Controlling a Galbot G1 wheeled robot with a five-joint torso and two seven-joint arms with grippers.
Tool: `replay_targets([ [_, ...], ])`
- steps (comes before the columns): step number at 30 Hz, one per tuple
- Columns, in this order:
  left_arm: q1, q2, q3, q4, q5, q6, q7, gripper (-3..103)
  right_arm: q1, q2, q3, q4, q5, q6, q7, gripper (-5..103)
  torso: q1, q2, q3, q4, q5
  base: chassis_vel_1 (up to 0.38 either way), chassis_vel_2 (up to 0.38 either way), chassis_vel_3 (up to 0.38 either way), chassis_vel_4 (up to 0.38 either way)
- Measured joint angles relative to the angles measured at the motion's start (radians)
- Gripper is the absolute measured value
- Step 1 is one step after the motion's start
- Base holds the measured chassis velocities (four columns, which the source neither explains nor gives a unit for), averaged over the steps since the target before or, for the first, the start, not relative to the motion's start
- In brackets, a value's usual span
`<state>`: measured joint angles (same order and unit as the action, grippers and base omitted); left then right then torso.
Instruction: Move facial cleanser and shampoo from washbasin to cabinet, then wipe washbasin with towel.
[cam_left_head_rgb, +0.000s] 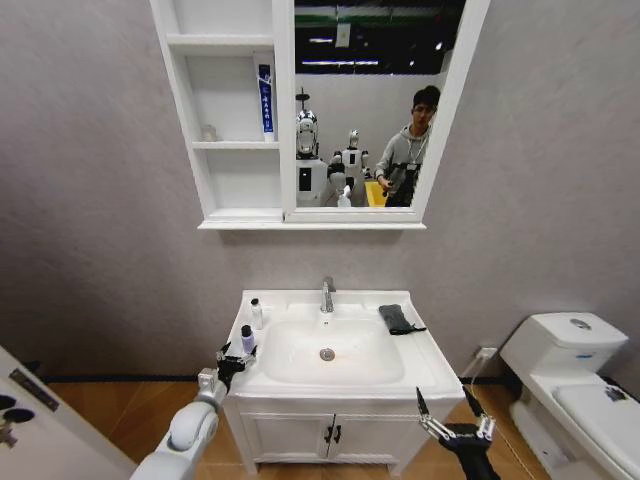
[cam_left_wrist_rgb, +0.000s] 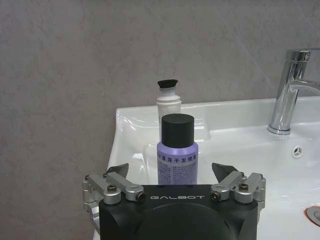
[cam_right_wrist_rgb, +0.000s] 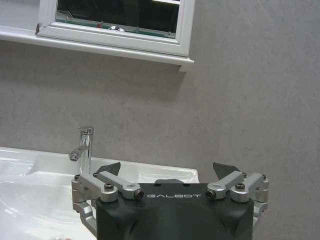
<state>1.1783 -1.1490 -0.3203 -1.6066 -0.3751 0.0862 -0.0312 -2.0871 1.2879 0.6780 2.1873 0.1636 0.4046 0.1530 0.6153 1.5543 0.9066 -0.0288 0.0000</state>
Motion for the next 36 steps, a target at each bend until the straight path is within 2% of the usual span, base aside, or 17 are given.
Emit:
replay_targets([
  [5,-0.041,0.0,0.016,0.041,-0.004,-0.003,0.004,73,-0.002,0.002,0.001,-0.001,0.001,-0.009,0.012,100,0.0,0.0,0.0,-0.0001,0.0,0.0,0.0,0.0,0.0],
  [8,-0.041,0.0,0.017,0.047,-0.003,-0.006,0.009,68,0.0,0.001,0.001,-0.002,0.002,-0.011,0.013,100,0.0,0.0,0.0,0.0,0.0,0.0,0.0,0.0,0.0],
  [9,-0.039,0.0,0.018,0.048,-0.002,-0.008,0.012,62,0.001,0.0,0.001,-0.002,0.004,-0.012,0.014,100,0.0,0.0,0.0,0.0,0.0,0.0,0.0,0.0,0.0],
  [10,-0.032,0.001,0.018,0.048,0.0,-0.012,0.019,52,0.003,-0.003,0.001,-0.003,0.007,-0.013,0.014,100,0.0,0.0,0.0,-0.0001,0.0,0.0,0.0,0.0,0.0],
  [11,-0.032,0.001,0.018,0.048,0.0,-0.012,0.019,52,0.003,-0.003,0.001,-0.003,0.007,-0.013,0.014,100,0.0,0.0,0.0,-0.0001,0.0,0.0,0.0,0.0,0.0],
  [13,-0.014,0.003,0.017,0.036,0.006,-0.016,0.025,43,0.007,-0.005,0.001,-0.004,0.011,-0.015,0.015,100,0.0,0.0,0.0,0.0001,0.0001,0.0,0.0,0.0,0.0],
  [22,0.041,0.038,-0.013,-0.035,0.025,-0.035,0.042,43,0.009,-0.002,-0.006,-0.004,0.012,-0.016,0.017,100,0.0,0.0,0.0,0.0,-0.0003,0.0,0.0,0.0,0.0],
  [24,0.067,0.074,-0.037,-0.122,0.023,-0.026,0.033,43,0.012,-0.001,-0.009,-0.004,0.012,-0.016,0.02,100,0.0,0.0,0.0,0.0002,-0.0002,0.0,0.0,0.0,0.0],
  [25,0.076,0.111,-0.056,-0.2,0.003,0.001,0.013,43,0.019,-0.001,-0.011,-0.006,0.012,-0.017,0.023,100,0.0,0.0,0.0,0.0001,-0.0002,0.0,0.0,0.0,0.0],
  [26,0.076,0.111,-0.056,-0.2,0.003,0.001,0.013,43,0.019,-0.001,-0.011,-0.006,0.012,-0.017,0.023,100,0.0,0.0,0.0,0.0001,-0.0002,0.0,0.0,0.0,0.0],
  [28,0.078,0.156,-0.075,-0.281,-0.036,0.039,-0.013,43,0.027,0.0,-0.016,-0.01,0.011,-0.018,0.025,100,0.0,0.0,0.0,0.0001,-0.0001,0.0,0.0,0.0,0.0],
  [29,0.072,0.213,-0.101,-0.352,-0.089,0.092,-0.05,43,0.036,0.002,-0.022,-0.015,0.011,-0.02,0.027,100,0.0,0.0,0.0,0.0,0.0,0.0,0.0,0.0,0.0],
  [31,0.066,0.238,-0.112,-0.376,-0.113,0.113,-0.064,43,0.039,0.003,-0.024,-0.017,0.011,-0.021,0.027,100,0.0,0.0,0.0,0.0002,-0.0002,0.0,0.0,0.0,0.0],
  [32,0.054,0.288,-0.136,-0.418,-0.162,0.147,-0.087,43,0.045,0.005,-0.028,-0.021,0.011,-0.023,0.028,100,0.0,0.0,0.0,0.0,0.0002,0.0,0.0,0.0,0.0],
  [33,0.029,0.361,-0.167,-0.474,-0.256,0.201,-0.125,43,0.051,0.005,-0.033,-0.025,0.01,-0.024,0.028,100,0.0,0.0,0.0,0.0002,-0.0009,0.0,0.0,0.0,0.0],
  [34,0.029,0.361,-0.167,-0.474,-0.256,0.201,-0.125,43,0.051,0.005,-0.033,-0.025,0.01,-0.024,0.028,100,0.0,0.0,0.0,0.0002,-0.0009,0.0,0.0,0.0,0.0],
  [36,-0.033,0.471,-0.211,-0.548,-0.43,0.289,-0.193,43,0.06,0.002,-0.037,-0.034,0.011,-0.026,0.028,100,0.0,0.0,0.0,0.0,0.0004,0.0,0.0,0.0,0.0],
])
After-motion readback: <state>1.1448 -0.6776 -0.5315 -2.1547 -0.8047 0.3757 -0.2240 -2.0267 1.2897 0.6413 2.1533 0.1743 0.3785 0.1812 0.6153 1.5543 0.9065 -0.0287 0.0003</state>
